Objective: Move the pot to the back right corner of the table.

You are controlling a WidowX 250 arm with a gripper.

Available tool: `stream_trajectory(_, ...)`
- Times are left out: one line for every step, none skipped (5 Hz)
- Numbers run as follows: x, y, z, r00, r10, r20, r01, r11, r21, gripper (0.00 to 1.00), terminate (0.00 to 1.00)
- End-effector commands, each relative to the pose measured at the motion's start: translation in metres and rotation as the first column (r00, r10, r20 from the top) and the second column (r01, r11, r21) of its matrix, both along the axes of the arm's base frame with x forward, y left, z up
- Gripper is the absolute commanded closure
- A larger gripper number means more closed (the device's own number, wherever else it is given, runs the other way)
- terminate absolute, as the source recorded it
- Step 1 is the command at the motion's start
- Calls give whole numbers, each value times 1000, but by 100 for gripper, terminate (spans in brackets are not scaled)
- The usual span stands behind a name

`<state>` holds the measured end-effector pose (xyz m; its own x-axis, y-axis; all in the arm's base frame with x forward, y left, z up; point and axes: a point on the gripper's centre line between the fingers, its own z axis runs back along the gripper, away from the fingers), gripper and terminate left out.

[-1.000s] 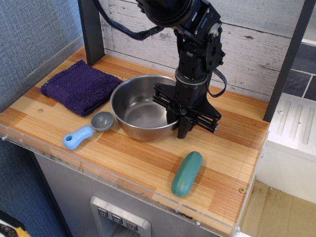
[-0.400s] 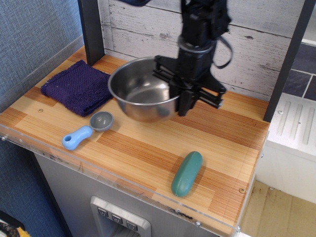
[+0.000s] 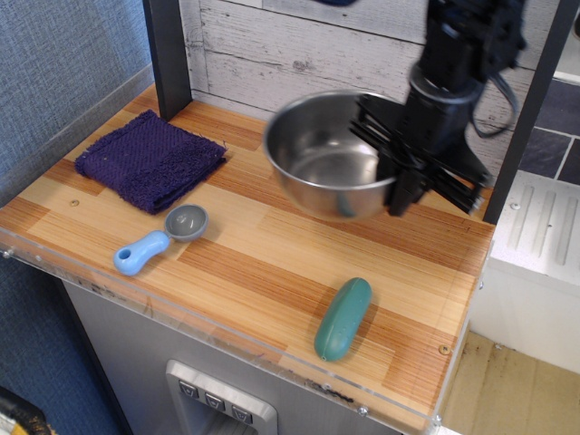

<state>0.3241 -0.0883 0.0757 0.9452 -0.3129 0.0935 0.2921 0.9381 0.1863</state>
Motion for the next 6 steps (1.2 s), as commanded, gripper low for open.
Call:
stream_trajectory(14, -33, -4, 993, -113, 30, 113, 993, 22, 100, 0)
stream_trajectory(30, -41, -13, 989, -146, 31, 146, 989, 10, 100, 0)
stream_trajectory(40, -44, -20, 985, -171, 29, 170, 985, 24, 100, 0)
stream_trajectory(46, -43, -27, 980, -197, 26, 196, 980, 30, 100, 0)
stream_trajectory(44, -40, -29, 983, -180, 23, 179, 983, 27, 0, 0)
stream_trajectory(44, -44, -27, 985, -171, 27, 171, 985, 20, 0, 0)
